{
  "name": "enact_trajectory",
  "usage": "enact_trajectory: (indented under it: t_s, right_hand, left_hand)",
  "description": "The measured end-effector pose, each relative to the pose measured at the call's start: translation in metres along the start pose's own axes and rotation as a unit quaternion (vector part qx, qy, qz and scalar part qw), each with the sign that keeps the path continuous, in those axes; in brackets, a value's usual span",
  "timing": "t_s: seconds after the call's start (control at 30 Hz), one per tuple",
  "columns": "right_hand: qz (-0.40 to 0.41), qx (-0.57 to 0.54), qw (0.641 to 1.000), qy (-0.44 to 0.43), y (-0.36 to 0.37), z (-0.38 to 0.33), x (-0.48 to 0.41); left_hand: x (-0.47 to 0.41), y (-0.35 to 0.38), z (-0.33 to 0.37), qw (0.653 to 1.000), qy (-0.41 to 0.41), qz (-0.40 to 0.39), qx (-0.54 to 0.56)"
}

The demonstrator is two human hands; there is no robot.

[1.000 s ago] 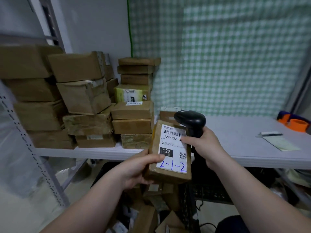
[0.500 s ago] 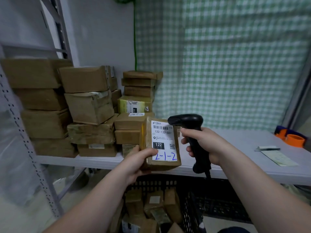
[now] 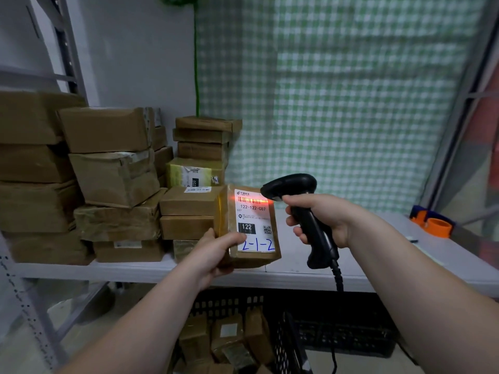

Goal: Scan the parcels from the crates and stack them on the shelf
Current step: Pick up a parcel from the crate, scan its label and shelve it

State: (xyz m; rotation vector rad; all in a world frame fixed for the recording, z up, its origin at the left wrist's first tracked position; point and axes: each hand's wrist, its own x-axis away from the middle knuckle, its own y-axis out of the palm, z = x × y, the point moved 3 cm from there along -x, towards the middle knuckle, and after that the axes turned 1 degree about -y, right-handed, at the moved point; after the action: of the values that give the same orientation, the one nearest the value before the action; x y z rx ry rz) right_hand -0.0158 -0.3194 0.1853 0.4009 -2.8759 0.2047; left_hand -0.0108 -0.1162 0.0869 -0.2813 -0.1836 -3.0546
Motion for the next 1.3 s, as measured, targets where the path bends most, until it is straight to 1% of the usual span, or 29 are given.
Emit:
enact_trajectory:
  t_s: [0.4,0.6,0.77,0.9,1.0,1.1,1.13,1.3]
  right_hand:
    - [0.038,-0.012,0.999,0.010,-0.037,-0.003,-0.023]
    - [0.062,-0.016,0.998,0.017,-0.059,0.006,-0.052]
    - [0.064,-0.031,0.997,0.026,-0.080,0.020,-0.091]
    - [0.072,-0.038,0.996,0.037,-0.099,0.032,-0.137]
    - [0.067,-0.032,0.996,0.051,-0.109,0.040,-0.179]
    - [0.055,-0.028,0.996,0.061,-0.114,0.049,-0.221]
    - [0.049,-0.027,0.997,0.062,-0.114,0.052,-0.233]
    - [0.028,-0.028,0.997,0.060,-0.111,0.064,-0.281]
  left_hand:
    - [-0.040,0.035,0.004,1.000,-0.010,-0.018,-0.018]
    - [-0.072,0.048,0.000,0.999,-0.043,-0.007,-0.031]
    - [-0.107,0.066,-0.010,0.996,-0.088,-0.005,-0.032]
    - [-0.143,0.082,-0.019,0.989,-0.147,0.023,-0.003]
    - [-0.173,0.089,-0.025,0.979,-0.179,0.069,0.067]
    - [-0.207,0.094,-0.034,0.959,-0.211,0.095,0.163]
    - [-0.218,0.095,-0.038,0.953,-0.222,0.103,0.180]
    - [-0.261,0.094,-0.047,0.931,-0.241,0.195,0.191]
